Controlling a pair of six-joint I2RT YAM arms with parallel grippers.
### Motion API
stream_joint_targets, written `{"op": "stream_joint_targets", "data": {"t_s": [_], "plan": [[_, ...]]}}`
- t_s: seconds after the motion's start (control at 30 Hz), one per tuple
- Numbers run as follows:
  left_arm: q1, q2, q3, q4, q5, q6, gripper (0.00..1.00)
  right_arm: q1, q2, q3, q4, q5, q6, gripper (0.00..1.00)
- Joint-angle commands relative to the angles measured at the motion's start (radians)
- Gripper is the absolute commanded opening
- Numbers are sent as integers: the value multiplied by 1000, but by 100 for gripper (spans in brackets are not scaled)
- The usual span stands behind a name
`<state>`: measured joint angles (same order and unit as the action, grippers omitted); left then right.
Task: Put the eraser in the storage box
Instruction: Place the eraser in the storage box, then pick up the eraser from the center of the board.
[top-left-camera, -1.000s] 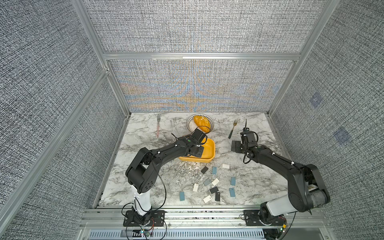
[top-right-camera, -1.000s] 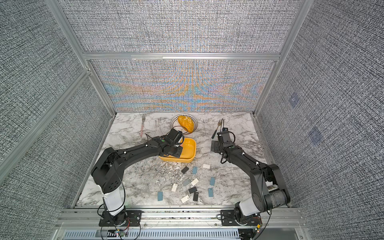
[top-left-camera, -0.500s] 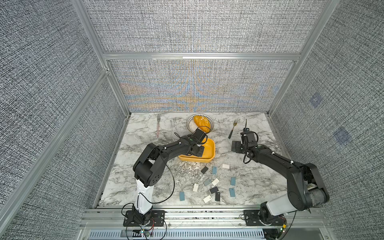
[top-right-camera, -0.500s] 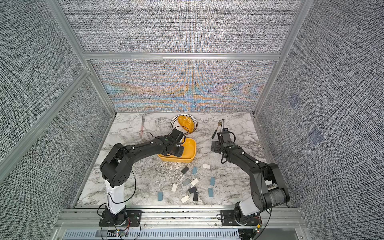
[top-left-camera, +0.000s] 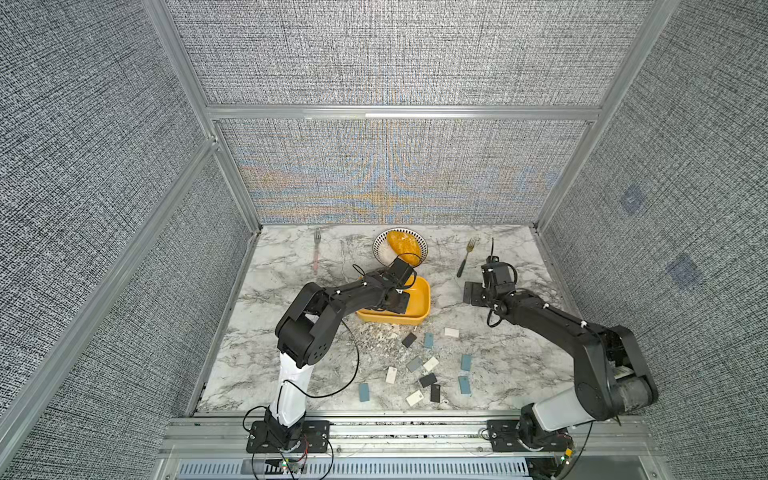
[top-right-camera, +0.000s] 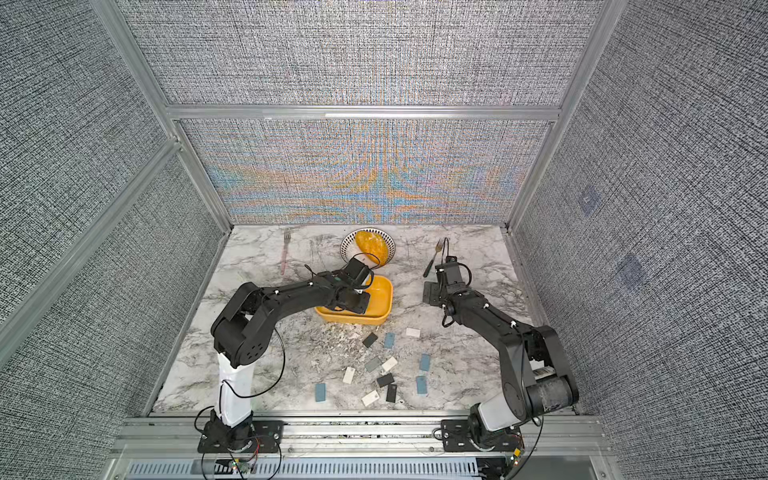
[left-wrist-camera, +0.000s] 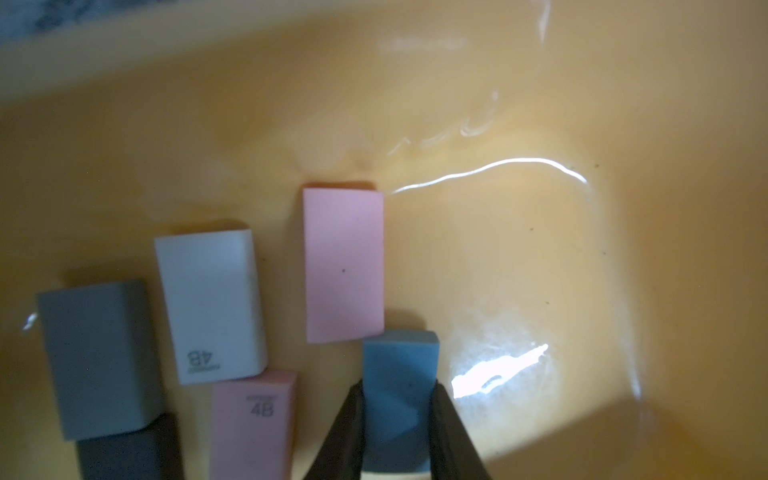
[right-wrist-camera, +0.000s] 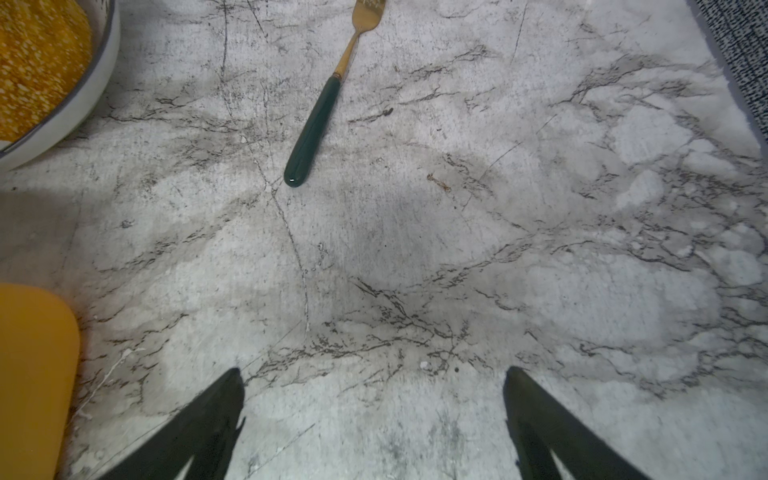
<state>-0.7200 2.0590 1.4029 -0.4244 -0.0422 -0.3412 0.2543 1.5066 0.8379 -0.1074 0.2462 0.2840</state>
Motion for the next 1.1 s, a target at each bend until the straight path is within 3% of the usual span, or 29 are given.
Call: {"op": "stream_joint_targets", "data": {"t_s": [0.0,0.17,0.37,0.53,0.73,0.9,1.07], "plan": [[1,5,5,-9,6,5,27,0,-2,4,-5,-4,-3,98],[1,-3,7,-19,2,8,33,0,-4,3,-4,-5,-3,98],[1,-33,8,-30,17,14,47,0,-4,1,-3,-5,-3,98],[-1,-63,17,-40,28,18,50,0,-6,1,-2,-8,-3,98],[-6,-196,27,-61,16,22,51,0,-8,1,-2,-14,-2,98],[-12,-360,12,-180,-53,33,51,0,-8,-4,5,-20,-2,98],[-19,-565,-126,-268,-131,22,51,0,-4,-14,25,-38,5,98]]}}
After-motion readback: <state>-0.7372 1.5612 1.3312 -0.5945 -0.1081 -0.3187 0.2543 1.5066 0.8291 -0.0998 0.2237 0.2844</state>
